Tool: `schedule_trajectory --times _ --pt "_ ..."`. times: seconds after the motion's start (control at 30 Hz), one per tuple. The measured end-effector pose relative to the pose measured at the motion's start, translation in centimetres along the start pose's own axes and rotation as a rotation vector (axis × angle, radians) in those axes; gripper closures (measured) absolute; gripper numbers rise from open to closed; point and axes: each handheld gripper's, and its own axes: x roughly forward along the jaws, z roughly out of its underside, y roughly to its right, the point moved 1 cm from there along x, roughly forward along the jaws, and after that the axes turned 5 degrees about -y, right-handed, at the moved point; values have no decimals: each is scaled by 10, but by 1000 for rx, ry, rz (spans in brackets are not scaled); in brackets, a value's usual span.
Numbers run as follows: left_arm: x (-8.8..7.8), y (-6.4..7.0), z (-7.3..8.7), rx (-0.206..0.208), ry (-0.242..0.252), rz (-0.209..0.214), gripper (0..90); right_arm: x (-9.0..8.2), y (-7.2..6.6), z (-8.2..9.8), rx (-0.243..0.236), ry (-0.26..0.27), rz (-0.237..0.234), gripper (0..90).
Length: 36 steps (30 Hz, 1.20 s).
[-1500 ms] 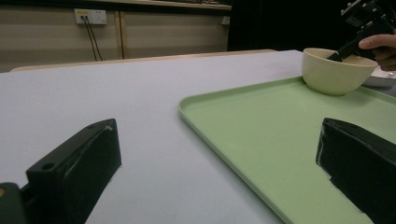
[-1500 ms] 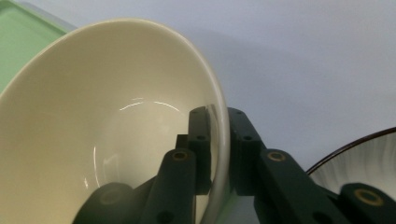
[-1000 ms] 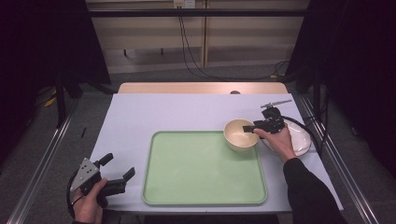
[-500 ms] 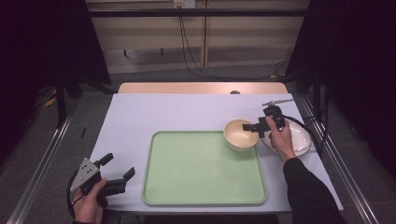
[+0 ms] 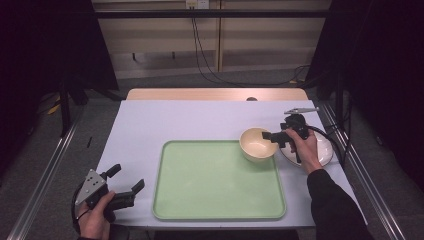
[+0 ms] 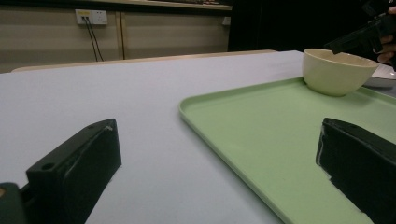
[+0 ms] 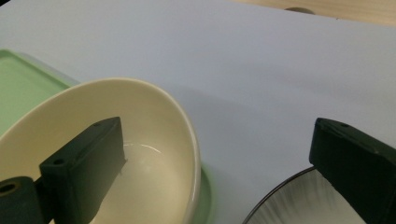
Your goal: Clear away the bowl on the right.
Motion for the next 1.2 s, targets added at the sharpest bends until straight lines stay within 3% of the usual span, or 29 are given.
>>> schedule_trajectory --times 0.13,0.3,0.53,1.0,1.2 --pt "0 0 0 -6 3 4 1 -2 -2 1 -2 -13 -22 27" --pt "0 0 0 -7 3 3 1 -6 -3 3 -5 19 -27 23" --pt "1 0 0 -4 1 1 1 -14 -6 8 2 64 53 28" --pt "0 -1 0 -12 5 -6 1 -36 -11 18 -6 135 76 30" --pt "1 0 0 -12 3 3 1 -44 -13 24 -17 132 92 33"
